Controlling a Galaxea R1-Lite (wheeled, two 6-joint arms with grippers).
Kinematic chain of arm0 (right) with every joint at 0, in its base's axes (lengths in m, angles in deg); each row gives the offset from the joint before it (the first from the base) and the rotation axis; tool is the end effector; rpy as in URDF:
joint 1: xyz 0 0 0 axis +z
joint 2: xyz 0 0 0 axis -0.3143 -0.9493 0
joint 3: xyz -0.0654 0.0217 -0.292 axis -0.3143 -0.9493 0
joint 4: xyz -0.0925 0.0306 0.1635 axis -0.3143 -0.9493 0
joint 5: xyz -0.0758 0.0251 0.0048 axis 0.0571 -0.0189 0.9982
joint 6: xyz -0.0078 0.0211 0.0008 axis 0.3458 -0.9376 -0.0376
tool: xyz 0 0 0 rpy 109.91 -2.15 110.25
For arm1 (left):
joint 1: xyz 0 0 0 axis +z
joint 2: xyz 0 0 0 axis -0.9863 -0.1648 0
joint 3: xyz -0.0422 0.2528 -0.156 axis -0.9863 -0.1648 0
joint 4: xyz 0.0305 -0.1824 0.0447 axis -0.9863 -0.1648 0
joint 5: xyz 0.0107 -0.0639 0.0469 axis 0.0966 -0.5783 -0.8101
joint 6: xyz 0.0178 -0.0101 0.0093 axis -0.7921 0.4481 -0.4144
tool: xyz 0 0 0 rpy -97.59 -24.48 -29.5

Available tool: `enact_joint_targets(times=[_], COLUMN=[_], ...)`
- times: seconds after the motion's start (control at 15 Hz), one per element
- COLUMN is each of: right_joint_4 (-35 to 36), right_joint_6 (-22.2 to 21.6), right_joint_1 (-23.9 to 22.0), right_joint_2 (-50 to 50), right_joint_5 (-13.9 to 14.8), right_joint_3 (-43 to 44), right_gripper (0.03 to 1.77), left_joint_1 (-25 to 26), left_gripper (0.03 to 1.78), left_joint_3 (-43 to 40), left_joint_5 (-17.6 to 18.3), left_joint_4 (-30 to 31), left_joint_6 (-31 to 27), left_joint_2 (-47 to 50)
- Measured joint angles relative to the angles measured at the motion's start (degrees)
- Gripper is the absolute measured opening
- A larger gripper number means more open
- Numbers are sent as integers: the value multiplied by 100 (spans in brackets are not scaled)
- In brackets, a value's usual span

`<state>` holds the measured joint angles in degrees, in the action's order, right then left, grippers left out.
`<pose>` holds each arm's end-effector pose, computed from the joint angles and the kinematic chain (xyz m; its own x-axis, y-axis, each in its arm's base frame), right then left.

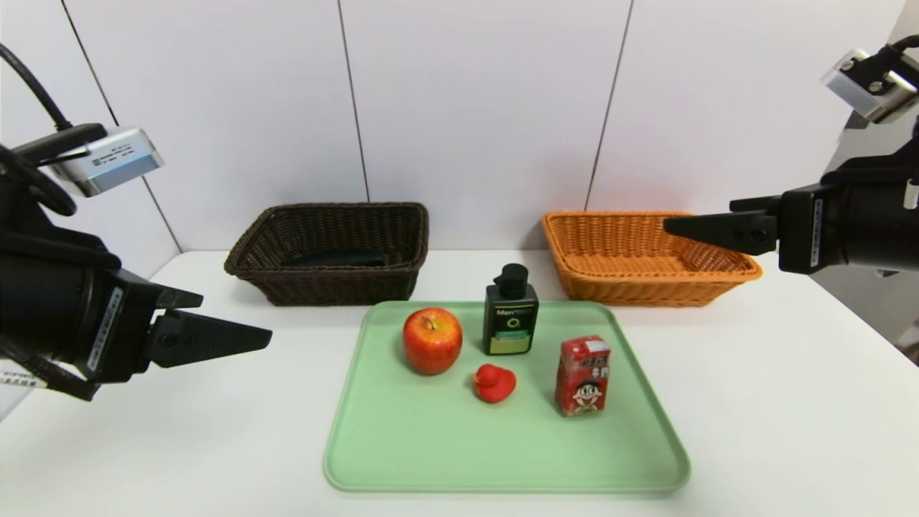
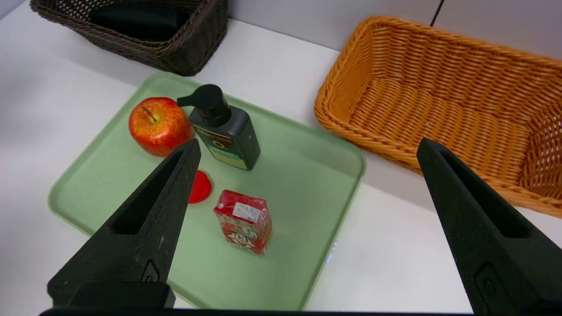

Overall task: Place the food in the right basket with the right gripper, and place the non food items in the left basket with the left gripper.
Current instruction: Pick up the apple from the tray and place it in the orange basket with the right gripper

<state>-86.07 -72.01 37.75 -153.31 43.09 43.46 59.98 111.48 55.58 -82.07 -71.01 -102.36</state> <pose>0.2005 0.0742 0.2941 0.8324 0.4465 -0.3283 -0.4617 0.8864 0.0350 0.1479 -0.0597 0.2957 0.6705 -0.4467 -0.5924 0.4869 0.8674 -0.1029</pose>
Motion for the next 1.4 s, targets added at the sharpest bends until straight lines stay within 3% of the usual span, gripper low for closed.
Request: enact_joint_targets(times=[0.6,1.13,1.4], right_joint_4=[-13,-80,-791], right_joint_6=[377,1791,2061], right_joint_1=[1108,2287,2488], right_joint_2=[-1028,-2233,-2801], right_joint_5=[2,-2,-20], right_joint_3=[1117,2071,2985], right_gripper=[170,170,170], left_joint_1=[-5,-5,-5], left_gripper=[169,169,169], left_joint_3=[-735,-807,-973], left_joint_5=[-9,0,0], left_joint_4=[-12,5,33], left_joint_6=[-7,-10,-2], left_joint_2=[825,897,933])
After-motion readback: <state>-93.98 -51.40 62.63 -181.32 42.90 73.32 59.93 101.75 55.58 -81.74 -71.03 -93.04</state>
